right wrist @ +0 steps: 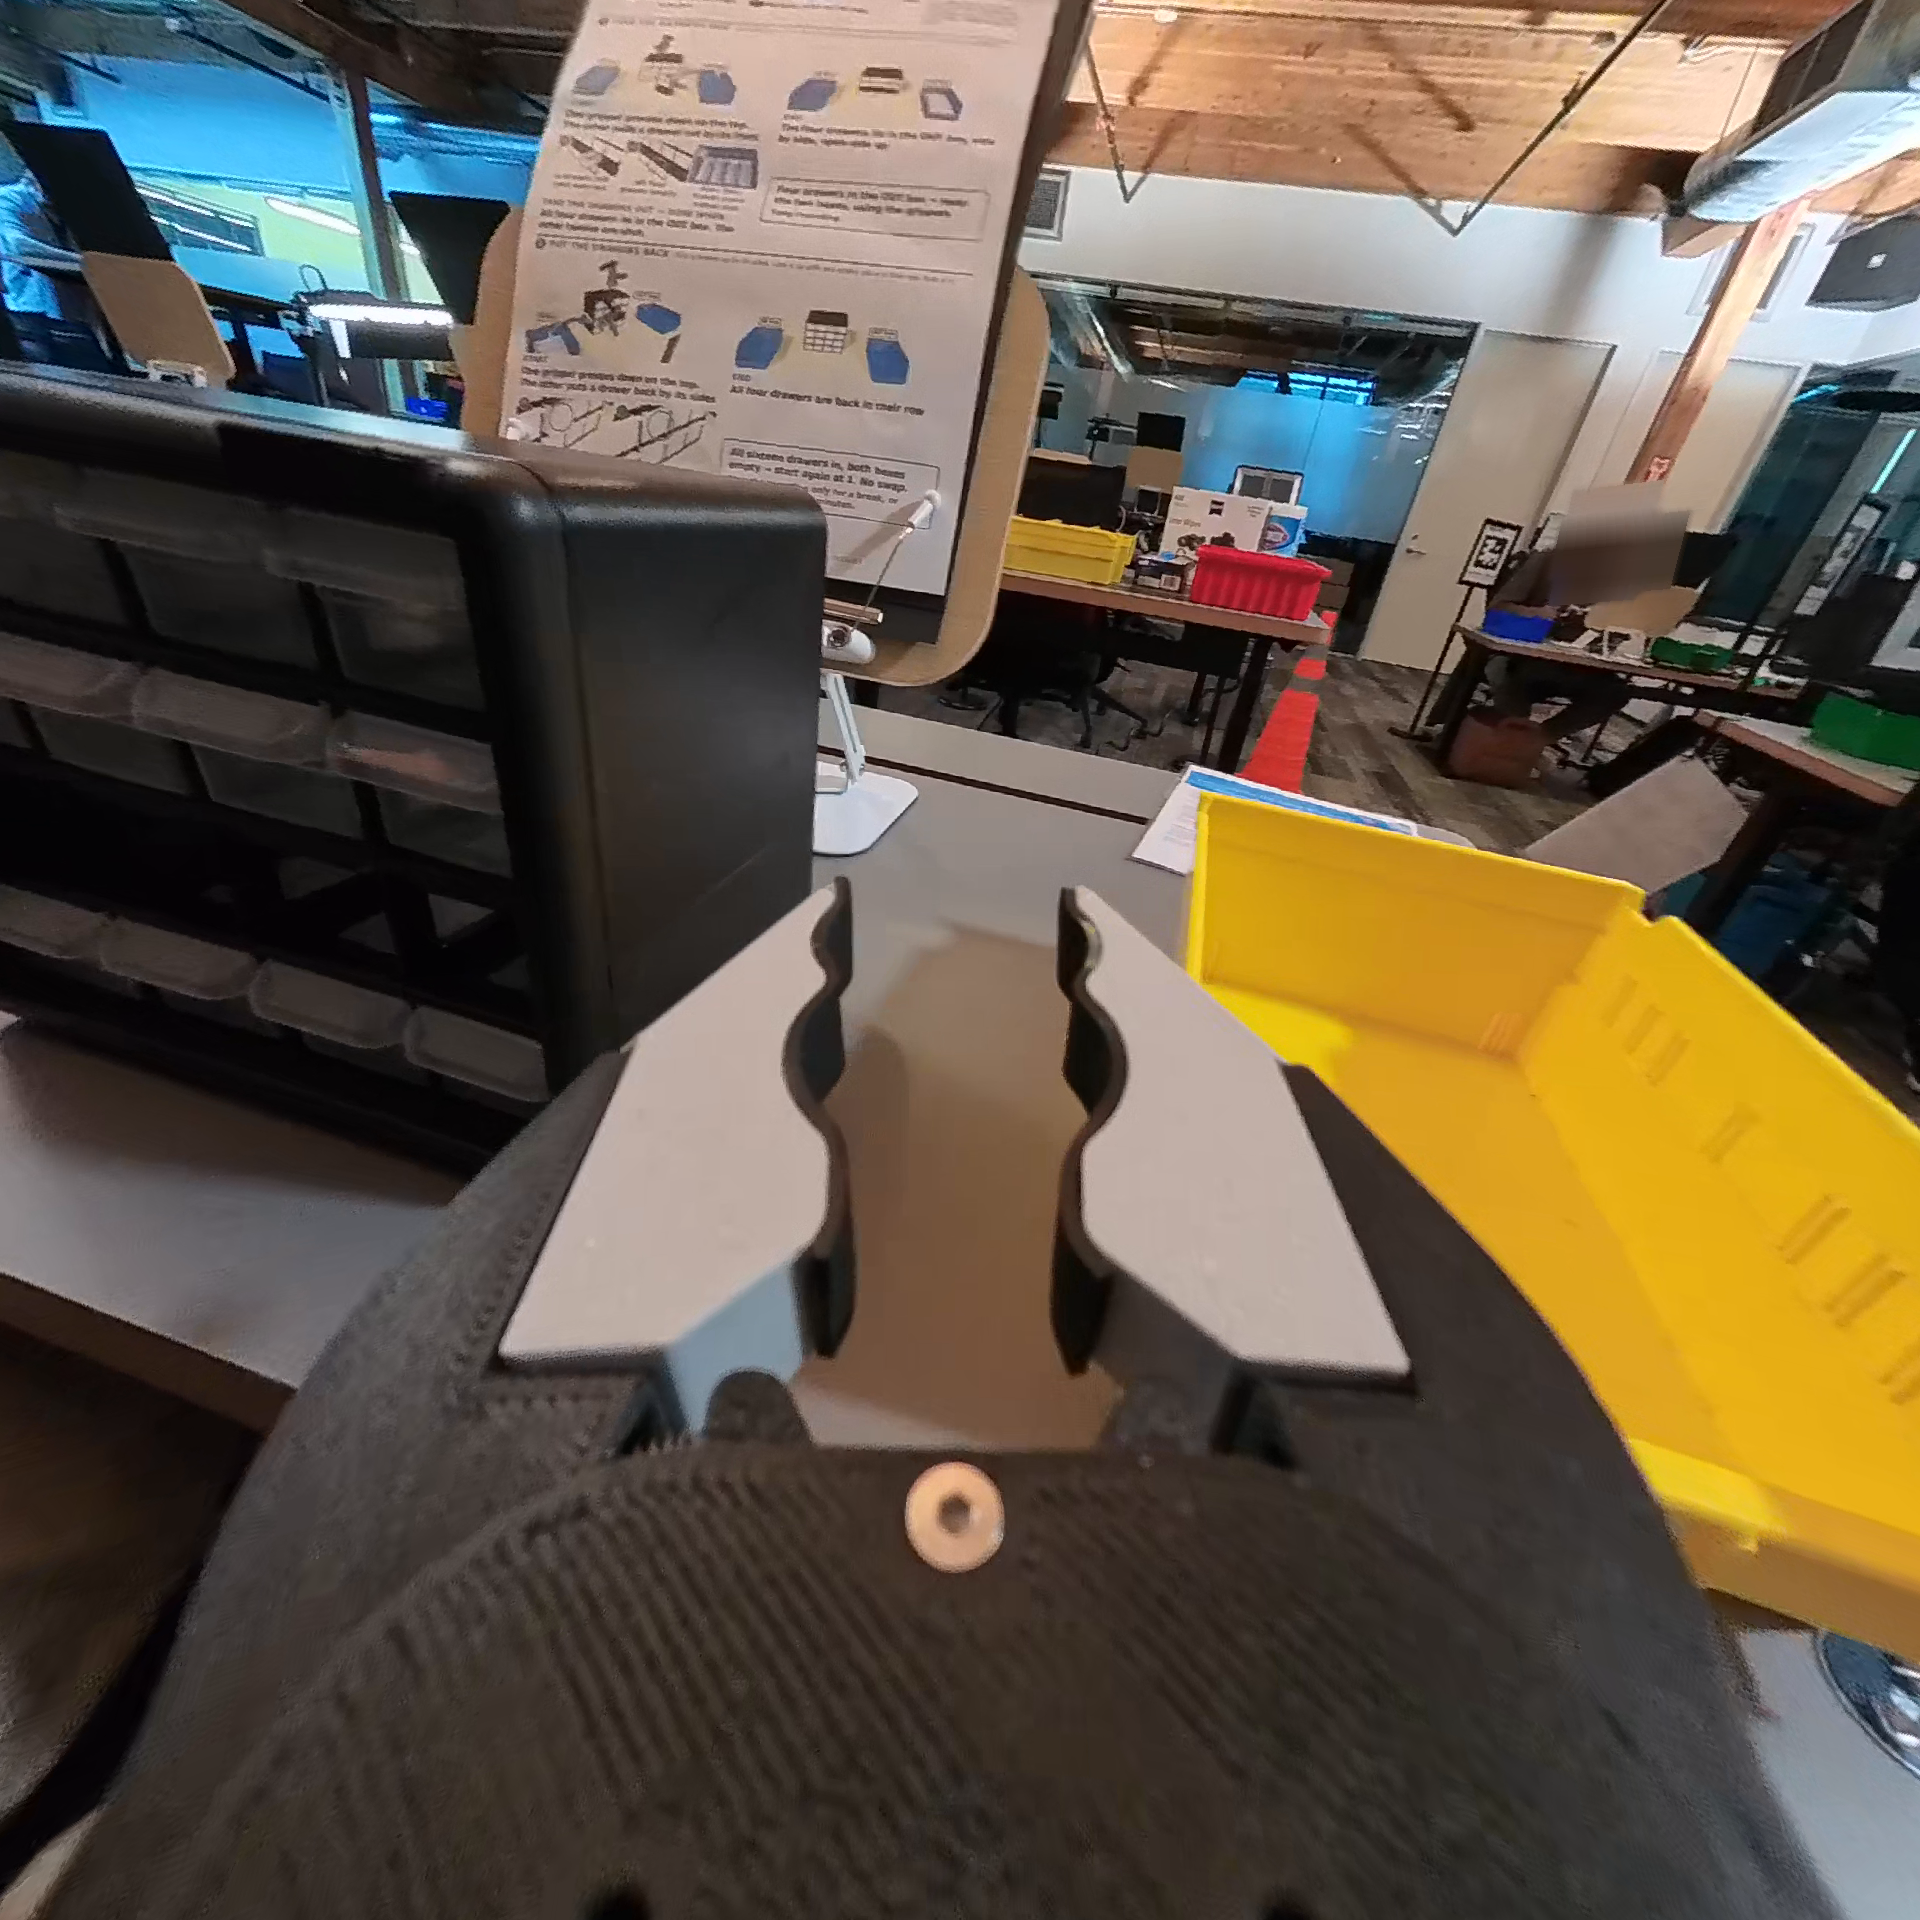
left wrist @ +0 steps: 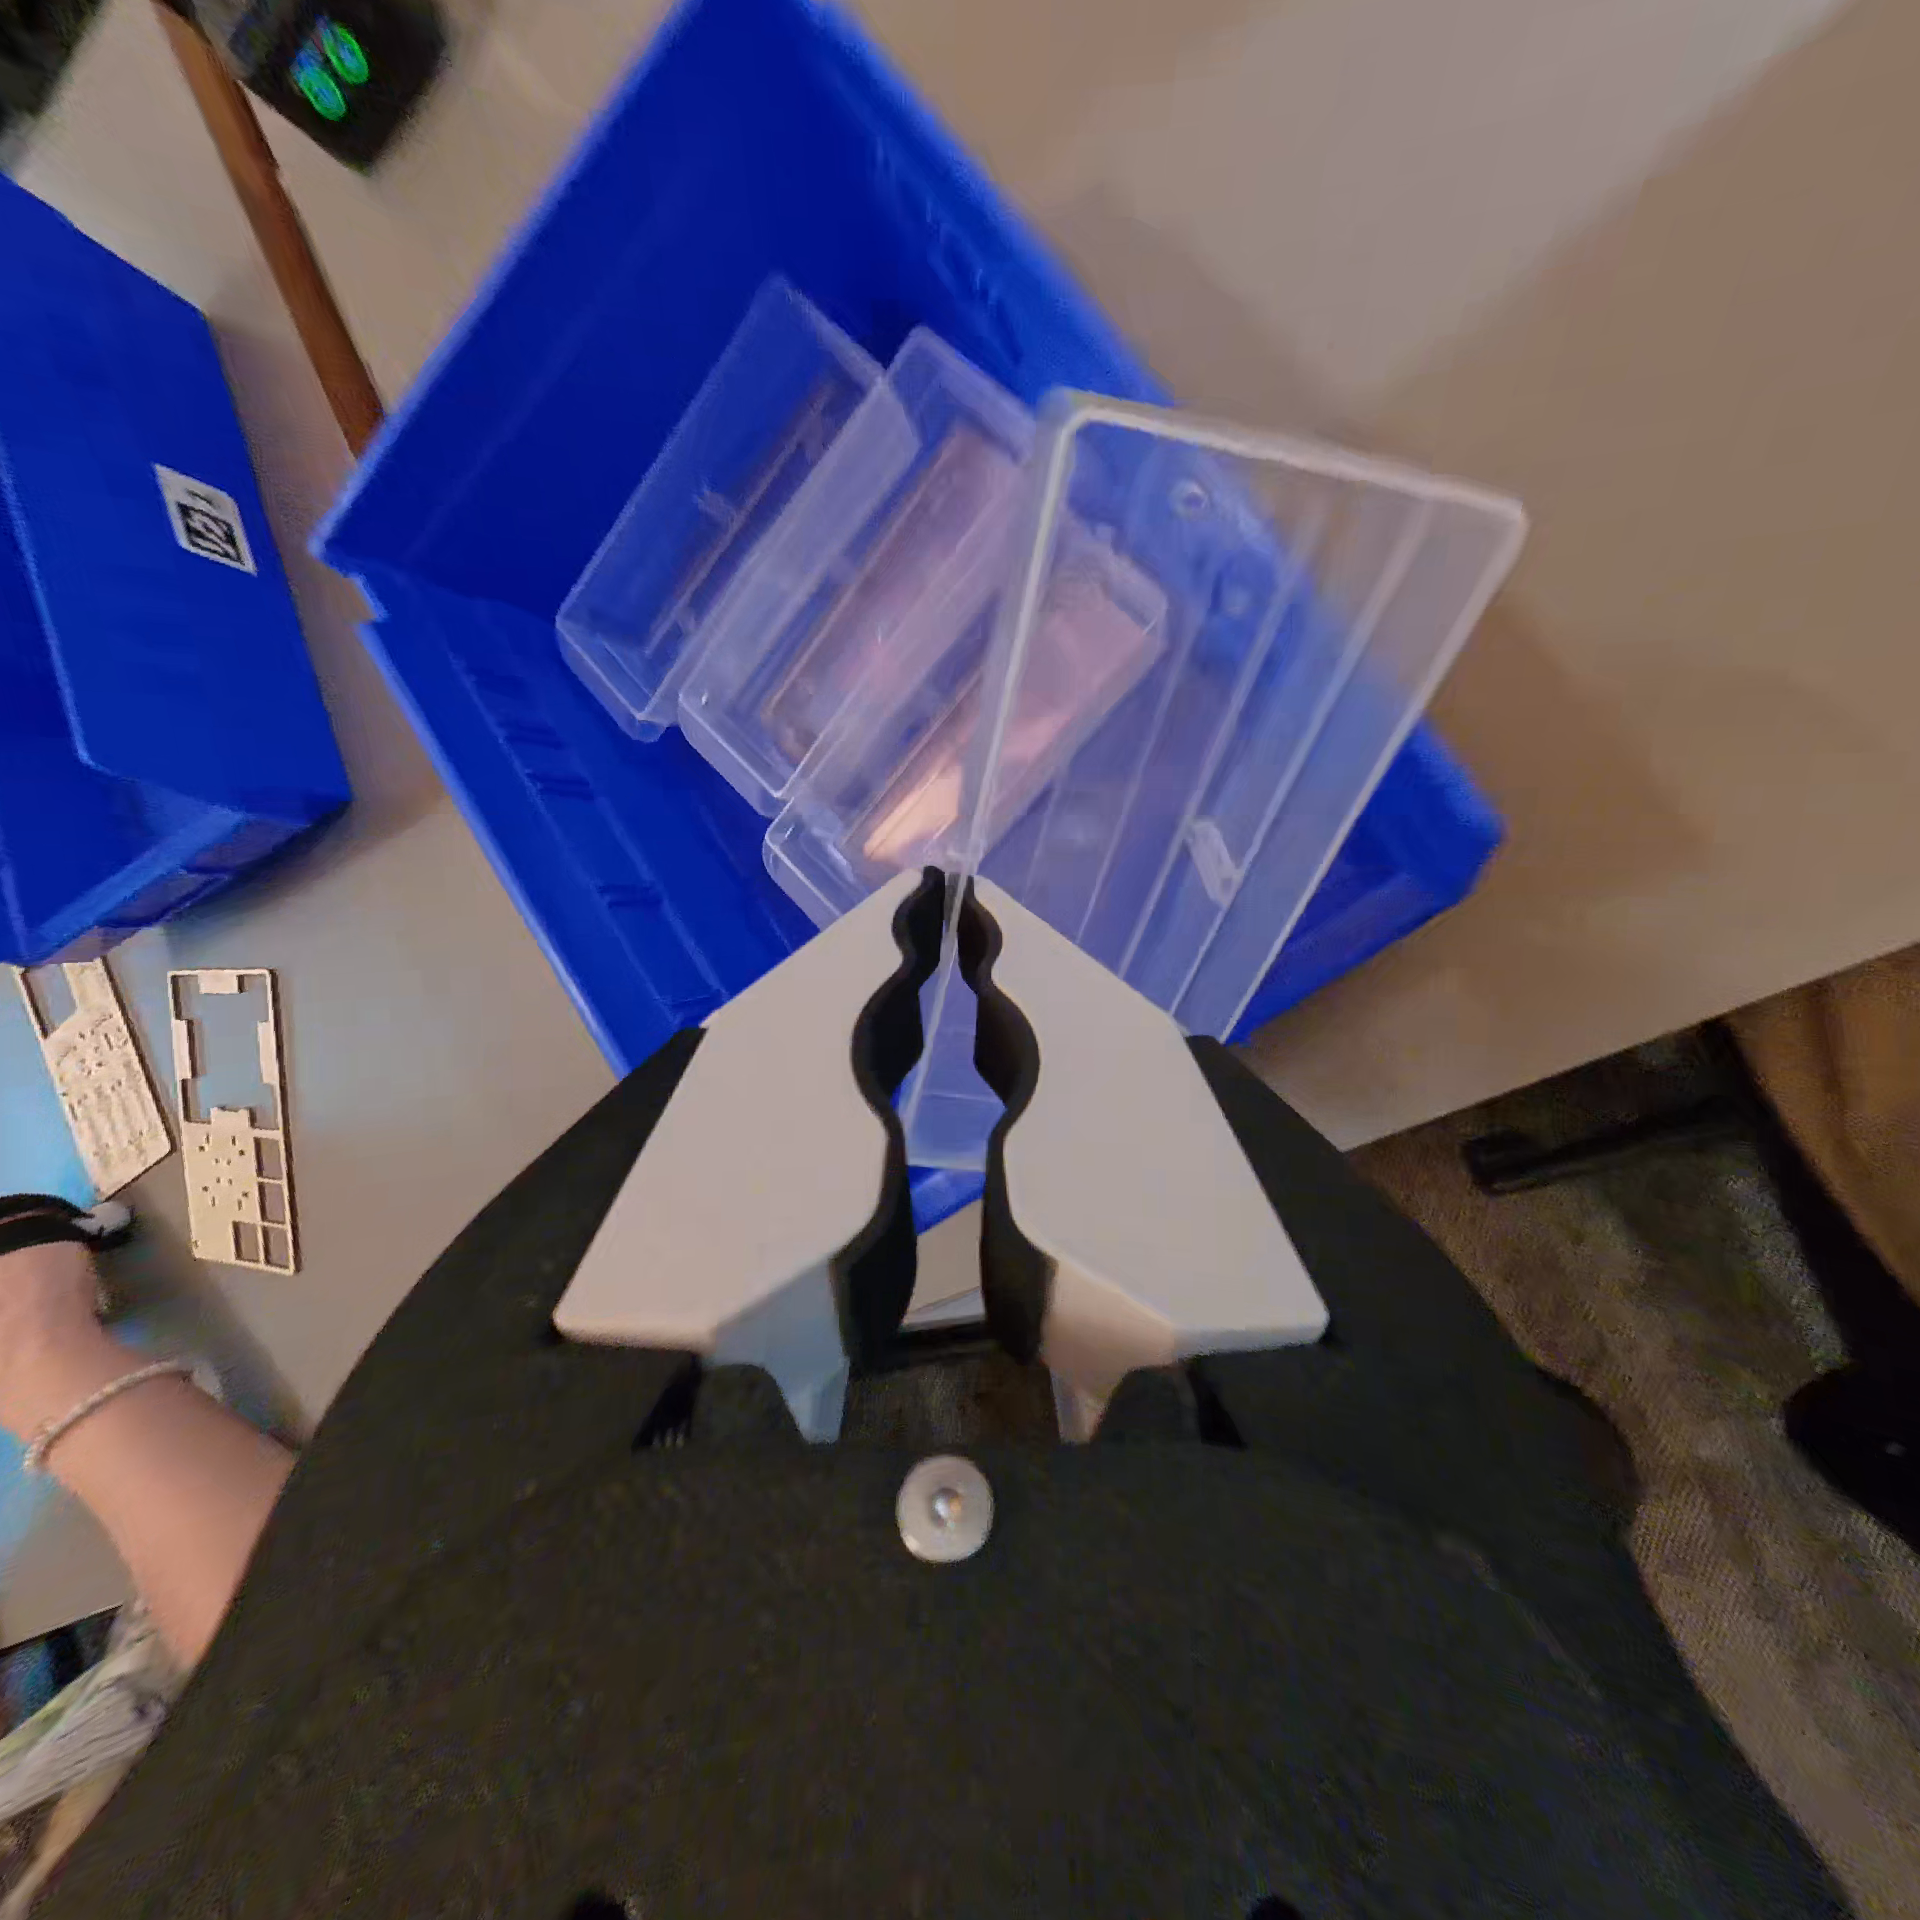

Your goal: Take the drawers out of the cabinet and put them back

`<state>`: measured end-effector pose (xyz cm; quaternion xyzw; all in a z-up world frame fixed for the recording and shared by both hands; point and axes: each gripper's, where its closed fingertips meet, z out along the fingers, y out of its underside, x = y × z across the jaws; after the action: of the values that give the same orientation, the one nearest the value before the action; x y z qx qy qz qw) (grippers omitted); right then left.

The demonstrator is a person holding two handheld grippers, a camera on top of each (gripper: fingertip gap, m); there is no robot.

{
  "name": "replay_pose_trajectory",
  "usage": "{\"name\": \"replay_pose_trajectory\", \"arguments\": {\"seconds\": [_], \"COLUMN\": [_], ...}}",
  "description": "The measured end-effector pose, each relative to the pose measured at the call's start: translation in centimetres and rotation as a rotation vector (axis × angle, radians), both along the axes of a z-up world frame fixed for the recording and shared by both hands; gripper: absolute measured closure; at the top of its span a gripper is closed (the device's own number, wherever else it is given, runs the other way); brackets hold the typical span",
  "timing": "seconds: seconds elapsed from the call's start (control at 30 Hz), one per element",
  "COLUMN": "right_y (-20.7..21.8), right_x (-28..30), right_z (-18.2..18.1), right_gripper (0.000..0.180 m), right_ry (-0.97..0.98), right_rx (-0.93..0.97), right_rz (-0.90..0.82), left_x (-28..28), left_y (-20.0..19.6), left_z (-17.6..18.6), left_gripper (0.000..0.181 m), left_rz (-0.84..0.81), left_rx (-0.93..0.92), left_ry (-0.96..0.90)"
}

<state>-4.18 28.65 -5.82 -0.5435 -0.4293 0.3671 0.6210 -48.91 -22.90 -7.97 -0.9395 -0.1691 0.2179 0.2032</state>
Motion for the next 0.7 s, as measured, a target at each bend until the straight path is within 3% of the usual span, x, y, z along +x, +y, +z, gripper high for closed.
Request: {"name": "replay_pose_trajectory", "arguments": {"seconds": [0.23,0.4,0.53,0.7], "right_y": [-5.7,-12.5,-19.6,-28.0], "right_x": [-2.2,-5.2,-6.3,-6.6], "right_z": [0.4,-2.8,-0.7,3.3], "right_gripper": [0.140,0.132,0.136,0.143], "right_ry": [-0.056,-0.261,-0.228,-0.173], "right_rx": [0.141,0.331,0.507,0.860], "right_rz": [0.149,0.357,0.455,0.425], "left_x": [9.2,15.8,21.9,27.6], "left_y": [6.1,10.6,14.4,18.6], "left_z": [5.1,8.1,11.3,12.6], "left_gripper": [0.181,0.181,0.181,0.181], "left_rz": [-0.074,-0.213,-0.349,-0.447], "left_rx": [0.280,0.325,0.505,0.685], "left_ry": [-0.040,0.047,0.033,-0.021]}}
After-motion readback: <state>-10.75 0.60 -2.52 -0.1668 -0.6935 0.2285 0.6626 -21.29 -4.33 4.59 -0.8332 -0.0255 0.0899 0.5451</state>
